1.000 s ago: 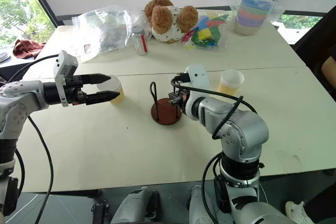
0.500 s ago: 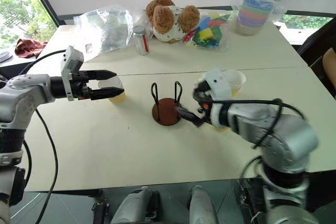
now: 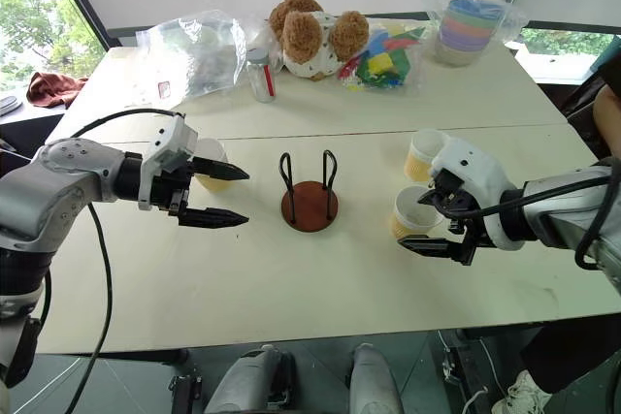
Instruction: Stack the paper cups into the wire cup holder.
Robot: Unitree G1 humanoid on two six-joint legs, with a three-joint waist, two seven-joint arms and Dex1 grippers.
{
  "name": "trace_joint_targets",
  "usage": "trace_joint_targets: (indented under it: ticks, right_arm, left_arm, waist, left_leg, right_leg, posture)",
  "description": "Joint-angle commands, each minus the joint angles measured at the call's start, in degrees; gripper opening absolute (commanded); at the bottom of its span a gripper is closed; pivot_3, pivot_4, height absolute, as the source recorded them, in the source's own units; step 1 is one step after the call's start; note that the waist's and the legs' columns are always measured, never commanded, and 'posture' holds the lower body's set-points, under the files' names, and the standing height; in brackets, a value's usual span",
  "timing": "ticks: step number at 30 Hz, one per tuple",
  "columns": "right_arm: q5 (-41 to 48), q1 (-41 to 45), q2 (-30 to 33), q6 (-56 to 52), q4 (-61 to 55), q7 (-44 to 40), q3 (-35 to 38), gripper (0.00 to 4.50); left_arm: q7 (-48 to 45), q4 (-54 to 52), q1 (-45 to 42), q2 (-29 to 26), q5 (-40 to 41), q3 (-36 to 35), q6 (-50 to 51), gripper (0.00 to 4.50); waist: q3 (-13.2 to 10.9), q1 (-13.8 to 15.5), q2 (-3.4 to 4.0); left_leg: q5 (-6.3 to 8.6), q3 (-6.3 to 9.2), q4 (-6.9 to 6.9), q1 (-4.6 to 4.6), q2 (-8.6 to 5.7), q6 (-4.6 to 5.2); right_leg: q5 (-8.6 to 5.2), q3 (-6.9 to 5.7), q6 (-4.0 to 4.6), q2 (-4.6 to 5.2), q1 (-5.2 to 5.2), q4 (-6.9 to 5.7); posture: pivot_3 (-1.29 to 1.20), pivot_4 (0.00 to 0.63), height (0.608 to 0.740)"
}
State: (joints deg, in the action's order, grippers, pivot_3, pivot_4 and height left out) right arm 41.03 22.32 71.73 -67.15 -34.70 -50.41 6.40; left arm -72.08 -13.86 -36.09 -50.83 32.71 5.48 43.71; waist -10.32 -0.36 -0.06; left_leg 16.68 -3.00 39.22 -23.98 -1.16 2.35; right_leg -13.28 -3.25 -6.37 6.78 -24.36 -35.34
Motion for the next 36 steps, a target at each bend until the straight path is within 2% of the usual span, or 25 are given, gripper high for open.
trace_joint_targets:
  ticks: [1,4,6,10,13,14,17,20,22,24,26,32,36]
  right_arm:
    - [-3.2,-0.1,0.2,4.4,1.9,-0.9,-2.7,4.14]
    - [-5.9,0.2,-1.1,7.1,4.9,-1.0,-6.0,4.14]
    - [-7.1,0.1,-1.7,8.2,6.6,-1.2,-7.2,3.60]
    - [-7.7,0.0,-2.5,8.8,8.2,-2.1,-7.7,1.83]
    - [-8.0,0.0,-2.8,9.0,8.3,-2.4,-7.5,0.22]
    - [-7.8,0.0,-2.7,9.1,8.1,-2.8,-7.3,0.07]
    - [-7.7,1.1,-2.5,9.7,7.6,-4.1,-7.0,0.07]
    - [-9.3,6.1,-1.5,13.0,8.8,-7.2,-7.8,0.07]
    - [-11.7,17.0,-2.2,16.9,12.4,-11.5,-10.7,0.07]
    - [-14.9,31.0,-5.7,21.9,18.2,-16.9,-15.5,0.07]
    - [-16.6,39.5,-10.1,26.0,22.5,-21.8,-19.3,0.07]
    - [-22.1,47.4,-19.4,33.8,31.3,-29.0,-25.5,0.07]
    - [-23.3,48.1,-21.5,36.1,33.4,-33.7,-26.7,0.07]
  left_arm:
    - [1.1,-3.7,-0.3,-0.2,2.2,-2.0,1.6,4.50]
    - [2.4,-4.7,-0.1,0.1,2.6,-2.2,2.1,4.50]
    - [3.0,-4.5,0.4,-0.2,2.4,-2.4,2.0,4.50]
    - [3.4,-3.7,0.8,-0.8,2.1,-3.0,1.3,4.50]
    - [3.7,-3.5,0.9,-1.0,2.0,-3.2,0.9,4.50]
    - [3.7,-3.5,0.9,-1.0,2.1,-3.3,0.9,4.50]
    - [3.5,-2.4,0.2,-1.1,2.2,-3.5,1.1,4.50]
    - [2.4,-0.3,-0.6,-2.1,1.7,-4.1,0.7,4.50]
    - [1.0,2.1,-1.5,-3.4,1.6,-4.8,0.2,4.50]
    - [-0.1,4.8,-2.4,-4.1,2.2,-5.8,0.4,4.50]
    - [-0.8,6.3,-2.4,-4.1,2.8,-6.2,0.4,4.50]
    - [0.3,5.9,-0.1,-3.3,1.7,-6.4,-0.6,4.50]
    - [1.7,3.6,2.5,-3.3,2.3,-7.5,-0.3,4.50]
  waist:
    - [0.0,0.0,0.00]
    - [0.0,0.0,0.00]
    - [0.0,0.0,0.00]
    - [0.0,0.0,0.00]
    - [0.0,0.1,-0.01]
    - [0.0,0.1,0.00]
    - [0.0,0.2,0.00]
    - [0.0,0.1,0.02]
    - [-0.1,-0.5,0.06]
    - [-0.1,-0.9,0.14]
    - [-0.1,-0.7,0.11]
    - [0.0,-0.2,0.00]
    - [0.0,-0.1,0.00]
  left_leg:
    - [0.00,0.00,0.00,0.00,0.00,-0.01]
    - [-0.03,0.00,0.00,0.00,0.00,-0.05]
    - [-0.03,-0.01,0.00,0.00,-0.01,-0.05]
    - [-0.06,-0.01,0.00,0.00,-0.01,-0.11]
    - [-0.11,0.00,0.00,0.00,-0.01,-0.19]
    - [-0.11,-0.01,0.01,0.00,-0.01,-0.19]
    - [-0.11,-0.01,0.01,0.00,-0.01,-0.18]
    - [-0.11,-0.01,0.01,0.00,-0.01,-0.18]
    - [-0.09,-0.02,0.02,0.03,-0.01,-0.16]
    - [-0.08,-0.10,0.04,0.03,-0.02,-0.14]
    - [-0.08,-0.09,-0.02,0.11,0.01,-0.14]
    - [-0.23,0.00,-0.03,-0.09,0.02,-0.40]
    - [-0.17,0.01,0.14,-0.28,-0.11,-0.29]
  right_leg:
    - [0.00,0.00,0.00,0.00,0.00,0.01]
    - [0.00,0.00,0.00,-0.01,0.00,0.01]
    - [0.00,0.00,0.00,-0.01,0.00,0.01]
    - [0.00,-0.01,0.00,-0.02,0.00,0.01]
    - [0.00,-0.01,0.00,-0.02,0.00,0.01]
    - [0.00,-0.01,0.00,-0.02,0.00,0.01]
    - [0.00,-0.01,0.00,-0.02,0.01,0.01]
    - [0.00,-0.01,0.00,-0.02,0.01,0.00]
    - [0.00,-0.01,0.00,-0.03,0.00,-0.03]
    - [0.01,0.02,0.00,-0.03,-0.07,-0.05]
    - [0.00,0.04,0.00,-0.06,-0.08,-0.13]
    - [-0.01,0.00,-0.01,-0.14,-0.08,-0.17]
    - [-0.01,-0.01,-0.02,0.00,-0.11,-0.12]
  posture:
    - [0.00,0.150,0.740]
    - [0.00,0.150,0.740]
    - [0.00,0.150,0.740]
    - [0.00,0.150,0.740]
    - [0.00,0.150,0.740]
    - [0.00,0.150,0.740]
    - [0.00,0.150,0.740]
    - [0.00,0.150,0.740]
    - [0.00,0.150,0.740]
    - [0.00,0.150,0.740]
    - [0.00,0.150,0.740]
    - [0.00,0.150,0.740]
    - [0.00,0.150,0.740]
